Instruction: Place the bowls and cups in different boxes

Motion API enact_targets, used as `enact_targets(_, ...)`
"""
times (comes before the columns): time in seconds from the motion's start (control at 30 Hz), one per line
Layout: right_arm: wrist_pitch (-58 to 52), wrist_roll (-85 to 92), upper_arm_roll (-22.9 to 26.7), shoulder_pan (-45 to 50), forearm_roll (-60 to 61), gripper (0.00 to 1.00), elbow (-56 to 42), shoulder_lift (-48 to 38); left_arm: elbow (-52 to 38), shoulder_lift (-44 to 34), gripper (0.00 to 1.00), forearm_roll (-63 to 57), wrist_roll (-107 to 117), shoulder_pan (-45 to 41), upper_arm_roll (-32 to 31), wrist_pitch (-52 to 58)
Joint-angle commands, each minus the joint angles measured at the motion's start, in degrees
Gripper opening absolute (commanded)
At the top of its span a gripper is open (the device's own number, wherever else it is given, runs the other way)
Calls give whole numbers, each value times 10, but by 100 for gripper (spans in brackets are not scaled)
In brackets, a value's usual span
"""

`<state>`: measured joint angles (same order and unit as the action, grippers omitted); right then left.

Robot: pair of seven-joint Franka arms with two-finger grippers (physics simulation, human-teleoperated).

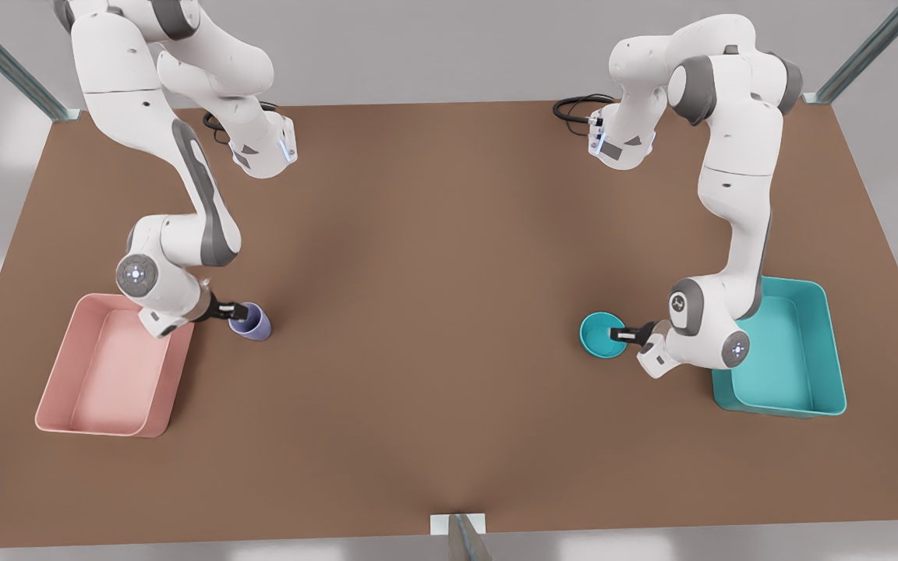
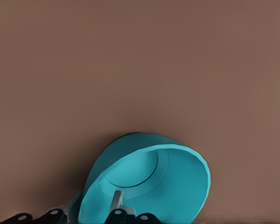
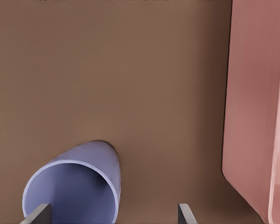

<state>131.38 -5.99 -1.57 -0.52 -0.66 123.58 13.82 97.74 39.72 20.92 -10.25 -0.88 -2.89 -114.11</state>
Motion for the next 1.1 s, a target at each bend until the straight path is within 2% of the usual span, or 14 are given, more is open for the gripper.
enact_targets(0.0, 43, -40, 0, 0, 0, 100, 6, 3, 0, 1, 21, 24, -55, 0, 0, 22)
enact_targets(0.17, 44, -35, -1, -1, 0, 100, 32, 12, -29, -10, 21, -37, -52, 0, 4, 48)
enact_targets(0.23, 46, -35, -1, 0, 0, 100, 36, 21, -69, -68, 21, -75, -53, -1, 55, 93)
enact_targets(0.27, 46, -35, -1, 0, 0, 100, 37, 23, -140, -72, 21, -110, -55, 4, 78, 152)
enact_targets(0.33, 46, -32, -1, 0, 0, 100, 36, 32, -184, -72, 21, -111, -57, 23, 141, 158)
enact_targets(0.4, 46, -31, -2, 0, 0, 85, 32, 42, -192, -65, 21, -111, -73, 47, 187, 150)
enact_targets(0.5, 45, -24, -3, 0, 0, 24, 26, 46, -187, -21, 21, -109, -94, 104, 199, 77)
enact_targets(0.7, 23, -24, -4, 2, 21, 21, -7, 45, -159, 71, 21, -91, -127, 131, 197, -60)
enact_targets(0.8, -83, 68, -1, -17, 66, 21, -110, 26, -155, 85, 21, -87, -128, 131, 194, -69)
enact_targets(0.83, -129, 100, 2, -22, 66, 21, -161, 29, -156, 84, 42, -87, -128, 131, 194, -69)
enact_targets(0.87, -143, 138, 2, -33, 60, 21, -197, 32, -156, 83, 89, -87, -129, 131, 194, -68)
enact_targets(0.9, -154, 186, 4, -42, 53, 21, -229, 34, -156, 73, 100, -88, -141, 132, 194, -67)
enact_targets(1.0, -195, 304, 3, -105, 26, 21, -337, 91, -156, 27, 100, -101, -140, 130, 198, -18)
enact_targets(1.07, -195, 323, 25, -118, 9, 21, -357, 112, -156, -67, 100, -187, -93, 86, 195, 119)
